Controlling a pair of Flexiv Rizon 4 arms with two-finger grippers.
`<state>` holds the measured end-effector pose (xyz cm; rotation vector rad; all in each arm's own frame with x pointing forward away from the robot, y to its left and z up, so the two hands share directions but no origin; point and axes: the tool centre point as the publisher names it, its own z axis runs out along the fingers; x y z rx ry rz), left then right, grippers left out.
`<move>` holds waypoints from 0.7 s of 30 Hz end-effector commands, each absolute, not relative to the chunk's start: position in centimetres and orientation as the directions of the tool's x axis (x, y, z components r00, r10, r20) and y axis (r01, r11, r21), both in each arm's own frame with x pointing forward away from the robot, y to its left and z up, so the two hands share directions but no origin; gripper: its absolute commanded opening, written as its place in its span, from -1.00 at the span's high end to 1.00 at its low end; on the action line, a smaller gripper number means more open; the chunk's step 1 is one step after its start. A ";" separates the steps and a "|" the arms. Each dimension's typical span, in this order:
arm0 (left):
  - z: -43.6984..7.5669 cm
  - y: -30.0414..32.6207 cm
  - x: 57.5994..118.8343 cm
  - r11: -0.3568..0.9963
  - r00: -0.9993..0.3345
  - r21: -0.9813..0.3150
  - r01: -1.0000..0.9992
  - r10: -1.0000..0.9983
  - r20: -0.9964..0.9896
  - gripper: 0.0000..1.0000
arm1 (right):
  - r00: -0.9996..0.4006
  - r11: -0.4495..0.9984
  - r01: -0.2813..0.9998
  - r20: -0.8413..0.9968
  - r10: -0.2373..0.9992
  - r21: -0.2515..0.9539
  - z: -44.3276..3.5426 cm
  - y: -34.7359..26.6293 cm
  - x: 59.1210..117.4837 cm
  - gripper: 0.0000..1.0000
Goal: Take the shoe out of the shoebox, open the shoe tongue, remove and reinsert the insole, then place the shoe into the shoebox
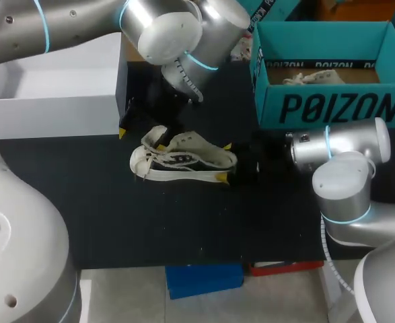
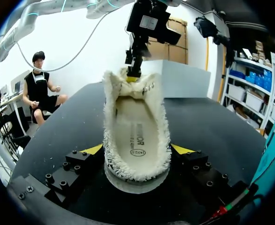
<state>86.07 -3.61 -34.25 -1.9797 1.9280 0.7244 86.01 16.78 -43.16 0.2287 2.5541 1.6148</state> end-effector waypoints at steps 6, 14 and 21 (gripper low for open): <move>-35.4 -2.6 85.6 -0.082 -0.003 0.146 -0.986 -0.862 -0.506 -1.00 | -0.982 0.423 0.069 -0.014 0.189 0.904 -43.4 16.8 86.0 1.00; -31.7 -3.2 84.8 0.190 -0.199 0.062 -0.980 -0.898 -0.394 -1.00 | -0.982 0.423 0.069 -0.014 0.189 0.904 -43.4 16.8 86.0 1.00; -26.9 -6.5 84.0 0.671 -0.667 0.000 -0.742 -0.738 -0.097 -0.86 | -0.982 0.423 0.069 -0.014 0.189 0.904 -43.4 16.8 86.0 1.00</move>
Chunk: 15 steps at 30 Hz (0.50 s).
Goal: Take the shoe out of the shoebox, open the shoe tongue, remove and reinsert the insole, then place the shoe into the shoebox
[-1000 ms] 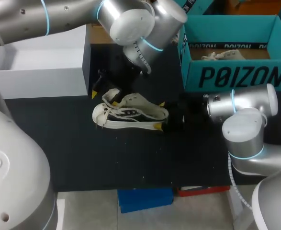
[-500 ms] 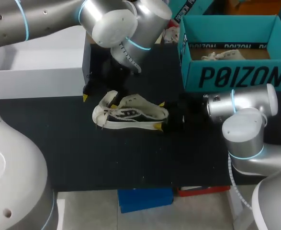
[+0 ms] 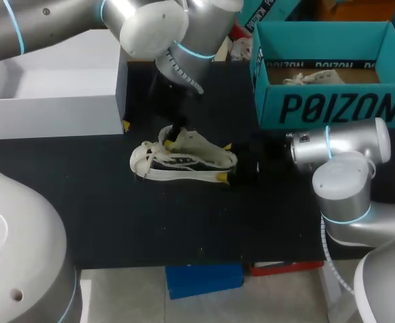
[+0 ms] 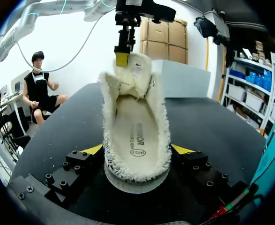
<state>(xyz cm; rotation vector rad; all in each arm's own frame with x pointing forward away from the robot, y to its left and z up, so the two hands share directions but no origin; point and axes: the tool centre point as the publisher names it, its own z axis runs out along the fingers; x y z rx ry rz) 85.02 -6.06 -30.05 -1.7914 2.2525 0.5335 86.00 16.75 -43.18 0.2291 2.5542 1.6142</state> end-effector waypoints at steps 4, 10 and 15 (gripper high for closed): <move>-25.8 -9.4 84.0 0.901 -0.896 -0.063 -0.430 -0.417 0.153 1.00 | -0.982 0.423 0.069 -0.014 0.189 0.904 -43.4 16.8 86.0 1.00; -26.1 -12.1 84.8 0.970 -0.936 -0.149 -0.194 -0.137 0.325 1.00 | -0.982 0.423 0.069 -0.014 0.189 0.904 -43.4 16.8 86.0 1.00; -26.2 -12.6 84.9 0.977 -0.934 -0.192 -0.093 -0.019 0.357 1.00 | -0.982 0.423 0.069 -0.014 0.189 0.904 -43.4 16.8 86.0 1.00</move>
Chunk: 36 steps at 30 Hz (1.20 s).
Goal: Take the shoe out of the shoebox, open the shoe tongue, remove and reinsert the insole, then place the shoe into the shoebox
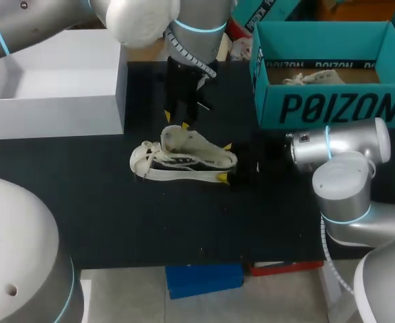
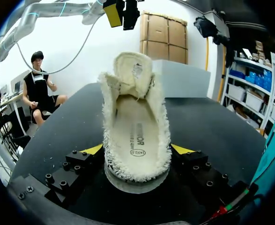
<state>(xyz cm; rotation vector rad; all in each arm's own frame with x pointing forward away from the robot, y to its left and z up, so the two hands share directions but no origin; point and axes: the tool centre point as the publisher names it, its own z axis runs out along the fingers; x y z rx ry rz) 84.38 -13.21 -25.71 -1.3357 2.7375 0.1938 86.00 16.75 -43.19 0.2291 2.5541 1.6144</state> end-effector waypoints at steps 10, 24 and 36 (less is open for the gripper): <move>-26.2 -12.6 84.9 0.977 -0.934 -0.192 -0.093 -0.019 0.357 1.00 | -0.982 0.423 0.069 -0.014 0.189 0.904 -43.4 16.8 86.0 1.00; -26.0 -12.8 84.8 0.970 -0.940 -0.231 -0.072 0.011 0.340 1.00 | -0.982 0.423 0.069 -0.014 0.189 0.904 -43.4 16.8 86.0 1.00; -26.0 -14.0 85.0 0.954 -0.996 -0.292 0.074 0.088 0.034 1.00 | -0.982 0.423 0.069 -0.014 0.189 0.904 -43.4 16.8 86.0 1.00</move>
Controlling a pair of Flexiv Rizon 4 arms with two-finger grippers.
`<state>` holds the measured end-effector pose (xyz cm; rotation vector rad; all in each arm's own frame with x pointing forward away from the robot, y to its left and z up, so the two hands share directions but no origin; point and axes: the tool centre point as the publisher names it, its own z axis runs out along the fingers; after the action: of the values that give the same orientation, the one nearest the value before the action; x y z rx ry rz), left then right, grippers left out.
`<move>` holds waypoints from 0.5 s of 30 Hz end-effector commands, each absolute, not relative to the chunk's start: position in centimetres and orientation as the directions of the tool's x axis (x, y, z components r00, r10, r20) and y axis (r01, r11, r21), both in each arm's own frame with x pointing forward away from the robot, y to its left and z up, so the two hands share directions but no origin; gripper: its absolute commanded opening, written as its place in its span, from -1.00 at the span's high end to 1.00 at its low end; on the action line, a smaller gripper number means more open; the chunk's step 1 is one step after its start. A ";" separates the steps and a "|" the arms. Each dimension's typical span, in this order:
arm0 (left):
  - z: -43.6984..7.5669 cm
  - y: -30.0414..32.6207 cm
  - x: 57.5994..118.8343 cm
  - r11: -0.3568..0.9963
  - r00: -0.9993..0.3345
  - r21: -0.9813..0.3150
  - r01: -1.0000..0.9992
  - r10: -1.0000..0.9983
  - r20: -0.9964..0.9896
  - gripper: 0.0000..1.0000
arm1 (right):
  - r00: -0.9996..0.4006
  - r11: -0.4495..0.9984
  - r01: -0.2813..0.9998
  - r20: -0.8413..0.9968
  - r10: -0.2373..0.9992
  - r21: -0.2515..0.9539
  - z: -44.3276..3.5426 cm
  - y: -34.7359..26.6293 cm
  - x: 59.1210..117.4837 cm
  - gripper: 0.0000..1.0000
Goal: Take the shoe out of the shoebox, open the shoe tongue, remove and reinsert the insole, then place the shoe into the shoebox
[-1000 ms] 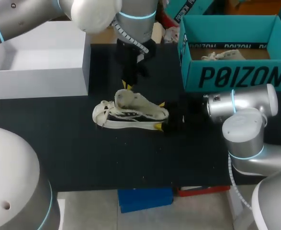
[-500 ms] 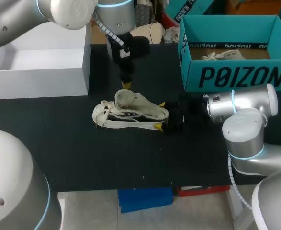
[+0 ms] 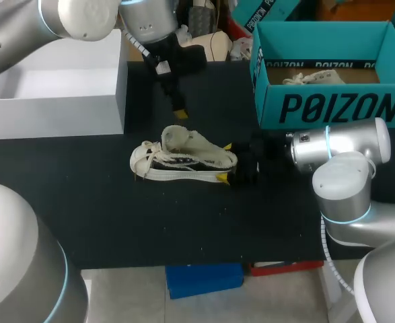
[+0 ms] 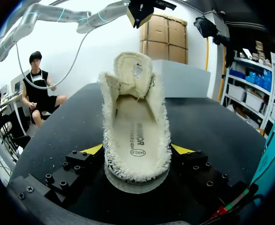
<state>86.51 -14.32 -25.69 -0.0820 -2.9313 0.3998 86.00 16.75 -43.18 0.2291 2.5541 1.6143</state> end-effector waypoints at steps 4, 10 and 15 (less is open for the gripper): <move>-26.7 -14.3 84.8 0.950 -0.989 -0.288 0.120 0.138 0.043 1.00 | -0.982 0.423 0.069 -0.014 0.189 0.904 -43.4 16.8 86.0 1.00; -28.2 -15.0 84.9 0.955 -0.971 -0.223 0.198 0.222 0.090 1.00 | -0.982 0.423 0.069 -0.014 0.189 0.904 -43.4 16.8 86.0 1.00; -28.7 -15.2 84.8 0.960 -0.964 -0.191 0.205 0.232 0.132 1.00 | -0.982 0.423 0.069 -0.014 0.189 0.904 -43.4 16.8 86.0 1.00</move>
<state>83.91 -14.20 -28.53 -0.3296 -2.9939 0.3074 86.00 16.75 -43.19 0.2291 2.5541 1.6143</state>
